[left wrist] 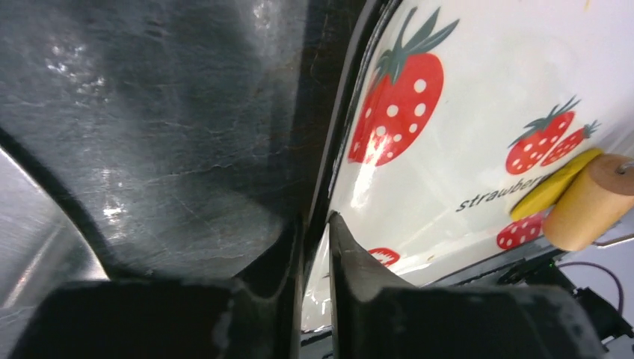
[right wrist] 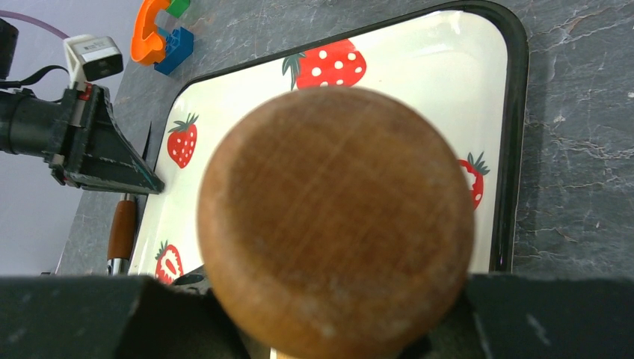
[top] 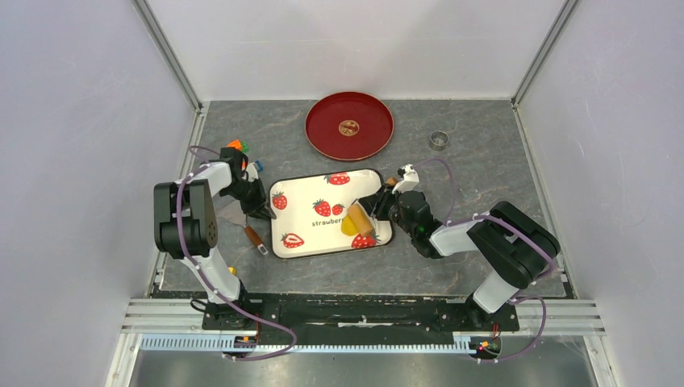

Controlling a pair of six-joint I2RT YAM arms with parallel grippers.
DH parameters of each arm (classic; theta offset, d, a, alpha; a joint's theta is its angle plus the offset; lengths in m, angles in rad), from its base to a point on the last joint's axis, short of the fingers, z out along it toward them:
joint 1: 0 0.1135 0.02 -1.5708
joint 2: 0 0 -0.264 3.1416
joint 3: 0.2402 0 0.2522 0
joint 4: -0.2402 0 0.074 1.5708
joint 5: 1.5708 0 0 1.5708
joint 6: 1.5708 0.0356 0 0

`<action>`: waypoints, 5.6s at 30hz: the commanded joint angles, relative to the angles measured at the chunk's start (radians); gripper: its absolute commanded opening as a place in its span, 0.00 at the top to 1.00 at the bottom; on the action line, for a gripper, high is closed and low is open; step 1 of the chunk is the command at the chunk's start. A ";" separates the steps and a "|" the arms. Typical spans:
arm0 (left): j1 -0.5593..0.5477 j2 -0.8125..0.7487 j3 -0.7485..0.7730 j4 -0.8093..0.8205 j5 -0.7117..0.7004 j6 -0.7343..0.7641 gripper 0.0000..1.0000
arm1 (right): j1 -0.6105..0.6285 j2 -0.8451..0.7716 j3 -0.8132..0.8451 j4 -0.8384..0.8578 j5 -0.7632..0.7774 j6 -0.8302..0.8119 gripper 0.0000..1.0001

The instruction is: Roll out the dumpling wrappers from the dough

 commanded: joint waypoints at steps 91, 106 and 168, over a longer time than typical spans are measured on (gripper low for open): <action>0.152 0.036 -0.006 -0.078 -0.228 0.004 0.98 | 0.008 0.149 -0.036 -0.750 0.387 -0.204 1.00; 0.146 0.048 0.002 -0.069 -0.148 0.002 0.98 | 0.124 0.151 0.003 -0.824 0.493 -0.221 1.00; 0.109 0.075 0.021 -0.070 -0.084 0.024 0.98 | 0.142 -0.184 0.281 -0.670 0.276 -0.420 1.00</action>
